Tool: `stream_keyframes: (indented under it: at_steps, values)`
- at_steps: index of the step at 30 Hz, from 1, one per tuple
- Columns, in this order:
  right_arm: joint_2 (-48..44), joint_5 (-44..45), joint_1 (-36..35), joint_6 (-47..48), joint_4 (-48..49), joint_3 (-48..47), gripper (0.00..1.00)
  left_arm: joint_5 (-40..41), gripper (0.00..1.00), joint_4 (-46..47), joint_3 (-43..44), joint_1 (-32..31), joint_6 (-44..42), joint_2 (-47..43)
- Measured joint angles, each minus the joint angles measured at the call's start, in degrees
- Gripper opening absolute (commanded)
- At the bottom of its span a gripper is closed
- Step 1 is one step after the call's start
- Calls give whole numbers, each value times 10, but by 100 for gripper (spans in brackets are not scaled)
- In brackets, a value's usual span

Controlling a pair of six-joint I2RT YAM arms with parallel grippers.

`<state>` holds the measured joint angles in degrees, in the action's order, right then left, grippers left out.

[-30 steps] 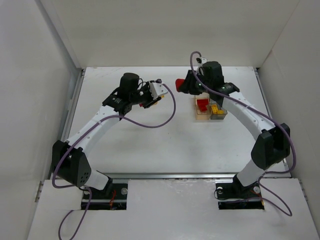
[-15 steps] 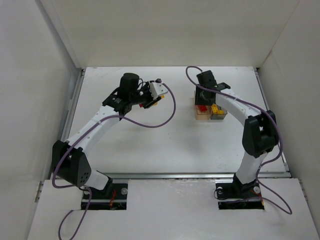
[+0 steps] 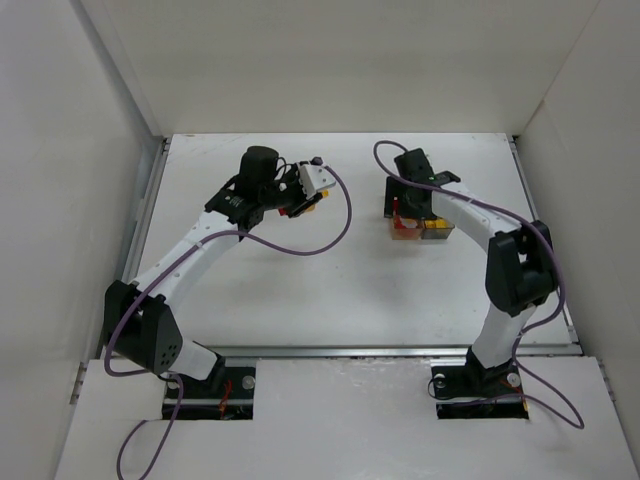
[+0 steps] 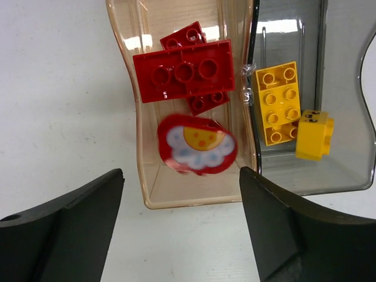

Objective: Sort the legos into containers by color

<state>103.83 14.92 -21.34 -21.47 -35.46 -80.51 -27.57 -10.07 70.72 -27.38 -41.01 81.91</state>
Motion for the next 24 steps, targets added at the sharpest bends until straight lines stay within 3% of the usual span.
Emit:
stream_keyframes:
  at_steps: [8, 14, 16, 24]
  values:
    - [-89, -47, -6, 26, 45, 8, 88, -5, 0, 8, 0, 0, 31, 0]
    - [-216, -192, -23, 85, 165, 47, 86, -30, 0, 12, 11, 0, 66, 7]
    - [-231, -241, -28, 121, 193, 49, 82, -50, 0, 9, 25, 0, 72, 13]
    - [-233, -425, -65, 341, 205, 78, 81, -184, 0, -50, 83, 22, 42, 25]
